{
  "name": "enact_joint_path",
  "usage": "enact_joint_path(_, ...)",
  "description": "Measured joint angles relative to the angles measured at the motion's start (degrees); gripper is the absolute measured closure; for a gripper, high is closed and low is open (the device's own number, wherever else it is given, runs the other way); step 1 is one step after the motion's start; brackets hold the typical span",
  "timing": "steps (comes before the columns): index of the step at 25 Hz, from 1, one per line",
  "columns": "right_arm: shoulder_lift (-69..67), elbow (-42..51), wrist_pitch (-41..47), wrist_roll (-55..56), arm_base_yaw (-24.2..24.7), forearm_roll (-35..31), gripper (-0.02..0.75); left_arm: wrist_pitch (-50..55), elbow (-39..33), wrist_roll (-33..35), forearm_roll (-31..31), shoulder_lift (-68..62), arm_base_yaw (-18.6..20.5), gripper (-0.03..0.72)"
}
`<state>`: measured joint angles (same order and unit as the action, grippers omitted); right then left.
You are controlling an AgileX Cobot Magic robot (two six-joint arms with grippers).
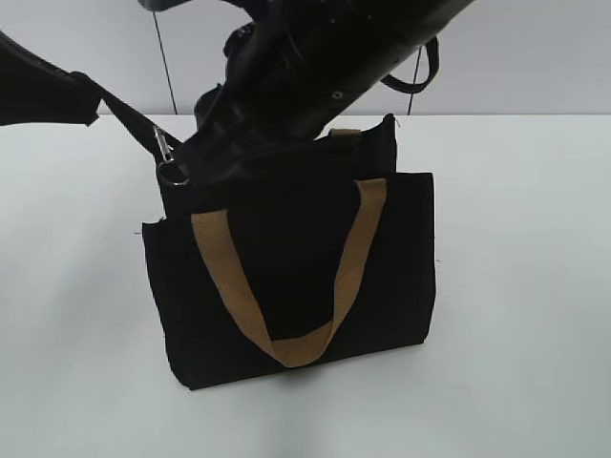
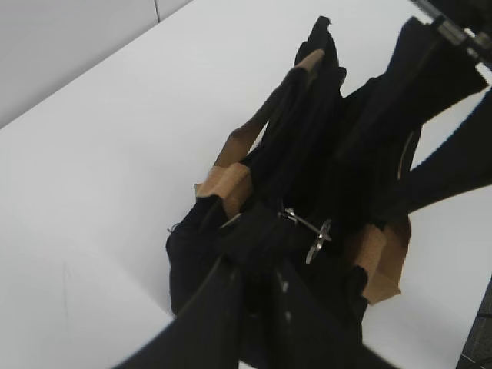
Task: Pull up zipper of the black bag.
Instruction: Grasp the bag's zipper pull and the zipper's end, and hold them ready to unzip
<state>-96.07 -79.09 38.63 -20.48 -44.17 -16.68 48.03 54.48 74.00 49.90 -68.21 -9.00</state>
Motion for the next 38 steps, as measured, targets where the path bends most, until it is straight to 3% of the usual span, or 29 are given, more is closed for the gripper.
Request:
enact_joint_path(6,0.0,0.0,-0.2,-10.1,0.0,-4.7,0.454,0.0,0.0,-0.1,-0.2,0.0,0.0,0.659)
enact_joint_path(11,-0.5,0.0,-1.8,-18.2,0.0,-10.9,0.380,0.0,0.2,-0.1,-0.3,0.0,0.0,0.659)
enact_joint_path(25,-4.3,0.0,-6.0,-19.7,0.0,-9.4,0.369,0.0,0.2,-0.1,-0.3,0.0,0.0,0.659)
enact_joint_path(27,-4.3,0.0,-6.1,-19.8,0.0,-9.3,0.396,0.0,0.2,-0.1,-0.3,0.0,0.0,0.659)
enact_joint_path(32,-4.3,0.0,-5.0,-19.7,0.0,-9.3,0.561,-0.1,0.2,-0.1,-0.4,0.0,0.0,0.659)
enact_joint_path(38,-4.3,0.0,-4.1,-19.5,0.0,-9.3,0.663,-0.1,0.2,-0.1,-1.7,0.0,0.0,0.659)
